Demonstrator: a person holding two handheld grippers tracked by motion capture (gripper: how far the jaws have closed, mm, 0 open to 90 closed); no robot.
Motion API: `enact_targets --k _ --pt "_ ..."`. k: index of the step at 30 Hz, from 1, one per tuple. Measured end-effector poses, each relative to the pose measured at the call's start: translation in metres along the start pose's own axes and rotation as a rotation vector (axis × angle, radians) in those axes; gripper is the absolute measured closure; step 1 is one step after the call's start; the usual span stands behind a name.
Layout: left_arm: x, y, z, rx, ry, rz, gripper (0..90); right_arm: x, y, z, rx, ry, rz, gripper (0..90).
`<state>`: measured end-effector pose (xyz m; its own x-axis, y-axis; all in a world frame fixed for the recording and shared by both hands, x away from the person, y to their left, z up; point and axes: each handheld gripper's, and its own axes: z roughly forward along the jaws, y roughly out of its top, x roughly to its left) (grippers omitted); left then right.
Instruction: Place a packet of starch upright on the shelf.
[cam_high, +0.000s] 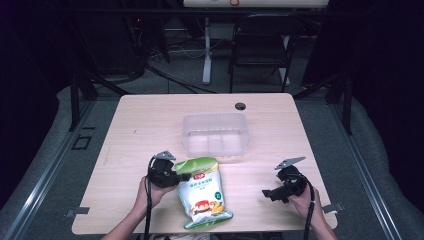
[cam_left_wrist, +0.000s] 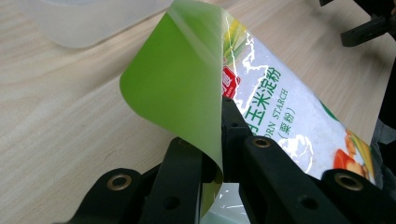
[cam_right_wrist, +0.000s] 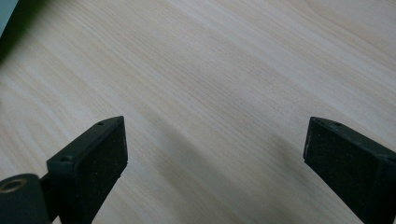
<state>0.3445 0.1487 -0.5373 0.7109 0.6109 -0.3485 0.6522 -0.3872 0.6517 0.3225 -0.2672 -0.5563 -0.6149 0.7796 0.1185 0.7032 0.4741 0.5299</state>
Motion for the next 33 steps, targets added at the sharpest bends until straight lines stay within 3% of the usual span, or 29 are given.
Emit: enact_targets --k 3,7,12,33 --pt "-0.002 0.0 -0.004 -0.004 0.01 0.009 88.3 0.0 0.0 0.0 0.003 -0.001 -0.001 5.8" --pt "0.0 0.0 -0.01 -0.041 0.012 -0.015 88.6 0.0 0.0 0.0 0.003 -0.005 -0.003 5.8" --pt "0.001 0.002 -0.017 -0.033 0.013 -0.004 88.8 0.0 0.0 0.0 -0.002 0.0 0.003 5.9" --pt "-0.007 0.007 -0.037 -0.079 0.019 0.029 89.4 0.0 0.0 0.0 -0.001 -0.001 0.004 5.9"
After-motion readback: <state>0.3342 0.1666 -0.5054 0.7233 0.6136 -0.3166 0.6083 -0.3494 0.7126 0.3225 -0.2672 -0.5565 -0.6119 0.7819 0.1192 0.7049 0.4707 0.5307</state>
